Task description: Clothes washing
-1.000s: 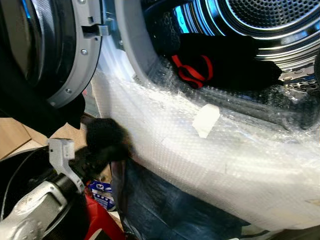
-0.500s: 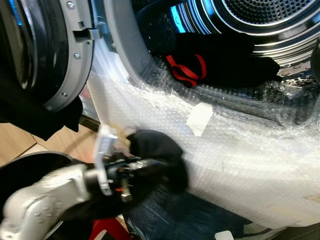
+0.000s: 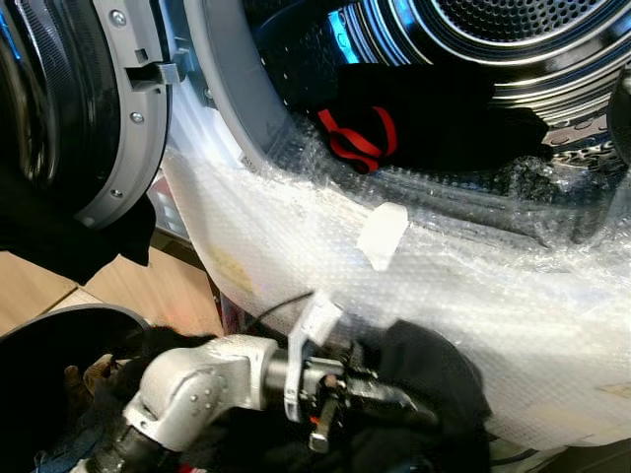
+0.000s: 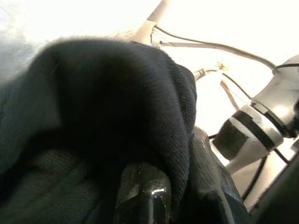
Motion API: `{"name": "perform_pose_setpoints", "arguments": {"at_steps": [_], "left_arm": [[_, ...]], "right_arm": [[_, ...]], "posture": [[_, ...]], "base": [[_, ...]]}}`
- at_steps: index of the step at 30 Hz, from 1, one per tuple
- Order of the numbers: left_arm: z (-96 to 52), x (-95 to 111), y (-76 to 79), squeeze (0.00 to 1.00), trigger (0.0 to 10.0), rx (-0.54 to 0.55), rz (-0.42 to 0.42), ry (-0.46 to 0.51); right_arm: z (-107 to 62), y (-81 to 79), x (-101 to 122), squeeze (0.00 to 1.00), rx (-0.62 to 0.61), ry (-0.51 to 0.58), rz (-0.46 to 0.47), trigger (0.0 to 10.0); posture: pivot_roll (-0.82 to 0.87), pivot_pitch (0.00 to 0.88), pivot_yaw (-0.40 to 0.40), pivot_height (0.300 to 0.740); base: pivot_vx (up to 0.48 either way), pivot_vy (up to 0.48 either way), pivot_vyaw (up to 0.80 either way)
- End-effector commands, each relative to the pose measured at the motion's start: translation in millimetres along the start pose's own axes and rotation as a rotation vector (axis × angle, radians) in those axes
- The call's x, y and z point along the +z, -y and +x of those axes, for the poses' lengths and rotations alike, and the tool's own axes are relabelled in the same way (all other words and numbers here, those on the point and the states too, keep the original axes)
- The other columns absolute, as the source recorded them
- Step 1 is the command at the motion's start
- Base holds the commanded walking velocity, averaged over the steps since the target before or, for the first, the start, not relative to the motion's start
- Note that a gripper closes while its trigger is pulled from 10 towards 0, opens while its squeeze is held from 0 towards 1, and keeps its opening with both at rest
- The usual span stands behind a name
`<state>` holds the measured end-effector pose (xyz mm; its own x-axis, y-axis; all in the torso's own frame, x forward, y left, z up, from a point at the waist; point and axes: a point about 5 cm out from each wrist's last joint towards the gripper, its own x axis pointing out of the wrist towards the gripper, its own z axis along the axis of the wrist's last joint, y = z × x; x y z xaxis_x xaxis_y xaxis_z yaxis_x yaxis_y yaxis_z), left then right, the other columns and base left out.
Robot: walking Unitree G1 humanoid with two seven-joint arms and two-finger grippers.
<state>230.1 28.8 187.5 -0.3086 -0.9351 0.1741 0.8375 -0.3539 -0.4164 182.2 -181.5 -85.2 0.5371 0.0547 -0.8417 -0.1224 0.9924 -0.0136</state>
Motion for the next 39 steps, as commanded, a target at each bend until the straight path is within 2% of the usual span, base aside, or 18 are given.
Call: {"name": "perform_pose_setpoints", "arguments": {"at_steps": [1,5,9,13,15,21,22,23,26,27,30,31,33,35,36,37,38,39], "left_arm": [[11.9,5,0.8,0.0,0.0,-0.045,0.052,-0.02],[26.0,3,-16.2,0.0,0.0,-0.016,0.05,0.002],[43.6,8,-20.7,0.0,0.0,-0.033,0.07,0.03],[38.7,3,-21.1,0.0,0.0,-0.023,0.078,0.012],[27.1,-2,-24.8,0.0,0.0,0.031,0.072,0.009],[-31.2,-18,-24.4,0.0,0.0,0.213,0.026,-0.009],[-31.2,-18,-24.4,0.0,0.0,0.213,0.026,-0.009],[-48.5,-25,-19.2,0.0,0.0,0.262,0.01,-0.022],[-65.2,-31,-14.4,0.0,0.0,0.315,-0.008,-0.023],[-73.2,-35,-12.6,0.0,0.0,0.344,-0.017,-0.031],[-83.7,-46,-11.6,0.0,0.0,0.396,-0.038,-0.052],[-83.7,-46,-11.6,0.0,0.0,0.396,-0.038,-0.052],[-88.2,-51,-11.3,0.0,0.0,0.432,-0.047,-0.056],[-88.2,-52,-10.5,0.0,0.0,0.434,-0.049,-0.055],[-87.2,-53,-9.8,0.0,0.0,0.432,-0.054,-0.053],[-85.9,-55,-8.8,0.0,0.0,0.432,-0.061,-0.051],[-85.3,-55,-8.6,0.0,0.0,0.433,-0.064,-0.05],[-84.0,-57,-8.4,0.0,0.0,0.432,-0.067,-0.05]], "right_arm": [[-0.1,-5.5,-5,0.0,0.018,-0.008,0.002,10.0],[0.5,-8.7,-3,0.0,0.028,-0.003,0.002,10.0],[0.8,-12.5,-4,0.0,0.037,-0.002,0.007,10.0],[0.8,-13.9,-4,0.0,0.036,0.001,0.018,10.0],[0.7,-13.6,-5,0.0,0.034,0.003,0.021,10.0],[-1.1,-8.4,-6,0.0,0.055,0.023,-0.022,10.0],[-1.1,-8.4,-6,0.0,0.055,0.023,-0.022,10.0],[-2.5,-8.4,-7,0.0,0.113,0.036,-0.075,10.0],[-5.6,-7.9,-12,0.0,0.212,0.041,-0.158,10.0],[-8.1,-6.5,-16,0.0,0.269,0.036,-0.211,10.0],[-13.1,-5.0,-24,0.0,0.37,0.018,-0.274,10.0],[-13.1,-5.0,-24,0.0,0.37,0.018,-0.274,10.0],[-19.1,-5.9,-32,0.0,0.483,0.012,-0.329,10.0],[-21.9,-5.9,-34,0.0,0.529,0.019,-0.346,10.0],[-24.6,-7.4,-36,0.06,0.583,0.021,-0.36,10.0],[-29.1,-10.3,-39,0.51,0.669,0.026,-0.391,10.0],[-31.2,-11.6,-39,0.67,0.705,0.028,-0.409,10.0],[-35.2,-12.3,-39,1.0,0.773,0.034,-0.425,10.0]], "posture": [[0.03,0.061,-0.002,0.74],[0.02,0.065,0.006,0.74],[0.01,0.066,0.019,0.74],[-0.01,0.066,0.026,0.74],[-0.01,0.067,0.03,0.74],[0.0,0.068,0.034,0.74],[0.0,0.068,0.034,0.74],[0.0,0.068,0.034,0.74],[0.0,0.065,0.032,0.74],[-0.01,0.061,0.028,0.74],[-0.01,0.055,0.019,0.74],[-0.01,0.055,0.019,0.74],[-0.01,0.053,0.01,0.74],[-0.01,0.052,0.009,0.74],[-0.01,0.051,0.006,0.74],[-0.01,0.049,0.008,0.74],[-0.01,0.048,0.009,0.74],[-0.01,0.044,0.007,0.74]], "base": [[0.0,0.0,0.0],[0.0,0.0,0.0],[0.0,0.0,0.0],[0.0,0.0,0.0],[0.0,0.0,0.0],[0.0,0.0,0.0],[0.0,0.0,0.0],[0.0,0.0,0.0],[0.0,0.0,0.0],[0.0,0.0,0.0],[0.0,0.0,0.0],[0.0,0.0,0.0],[0.0,0.0,0.0],[0.0,0.0,0.0],[0.0,0.0,0.0],[0.0,0.0,0.0],[0.0,0.0,0.0],[0.0,0.0,0.0]]}}
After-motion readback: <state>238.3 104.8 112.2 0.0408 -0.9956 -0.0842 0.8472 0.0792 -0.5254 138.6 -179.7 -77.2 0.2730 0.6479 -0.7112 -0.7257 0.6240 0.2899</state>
